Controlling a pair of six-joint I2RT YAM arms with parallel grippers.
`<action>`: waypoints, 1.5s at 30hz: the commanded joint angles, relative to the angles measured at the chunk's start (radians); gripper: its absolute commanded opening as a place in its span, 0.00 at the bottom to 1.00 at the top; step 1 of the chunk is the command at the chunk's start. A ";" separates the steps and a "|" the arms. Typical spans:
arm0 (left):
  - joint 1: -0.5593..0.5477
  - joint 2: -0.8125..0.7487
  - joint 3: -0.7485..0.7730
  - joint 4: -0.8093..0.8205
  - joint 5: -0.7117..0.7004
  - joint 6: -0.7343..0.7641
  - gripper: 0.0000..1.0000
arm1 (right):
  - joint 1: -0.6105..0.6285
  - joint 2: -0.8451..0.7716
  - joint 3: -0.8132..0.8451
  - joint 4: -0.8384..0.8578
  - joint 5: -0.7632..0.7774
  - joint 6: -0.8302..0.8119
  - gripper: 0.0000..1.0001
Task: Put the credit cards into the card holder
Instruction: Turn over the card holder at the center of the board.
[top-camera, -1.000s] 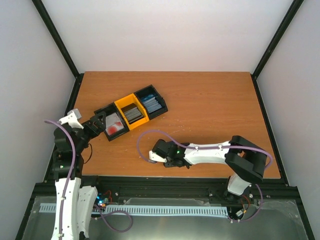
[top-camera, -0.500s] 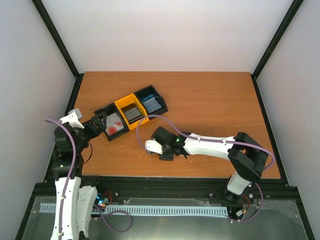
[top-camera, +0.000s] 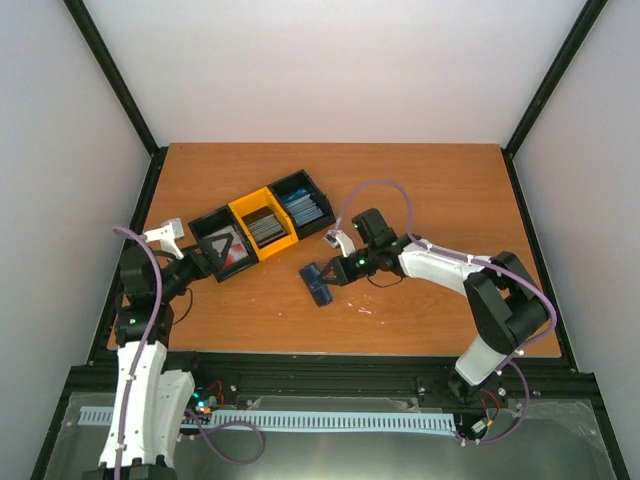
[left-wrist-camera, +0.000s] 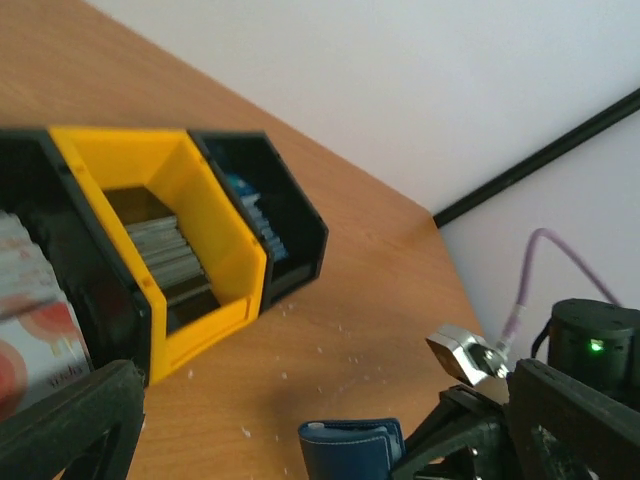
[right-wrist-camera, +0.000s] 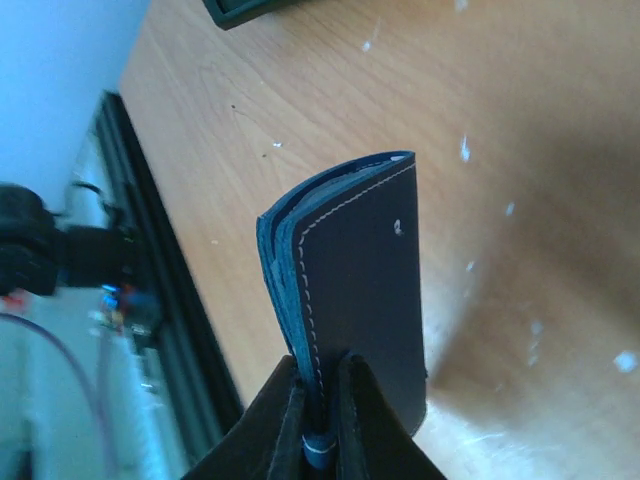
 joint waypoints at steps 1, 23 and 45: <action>-0.028 0.040 -0.064 0.089 0.093 -0.070 1.00 | -0.040 0.010 -0.098 0.284 -0.224 0.418 0.03; -0.489 0.428 -0.063 0.212 -0.129 -0.228 1.00 | 0.043 -0.141 0.067 -0.402 0.658 0.352 0.72; -0.610 0.810 -0.025 0.396 -0.095 -0.340 0.61 | 0.284 0.238 0.341 -0.532 0.880 0.442 0.49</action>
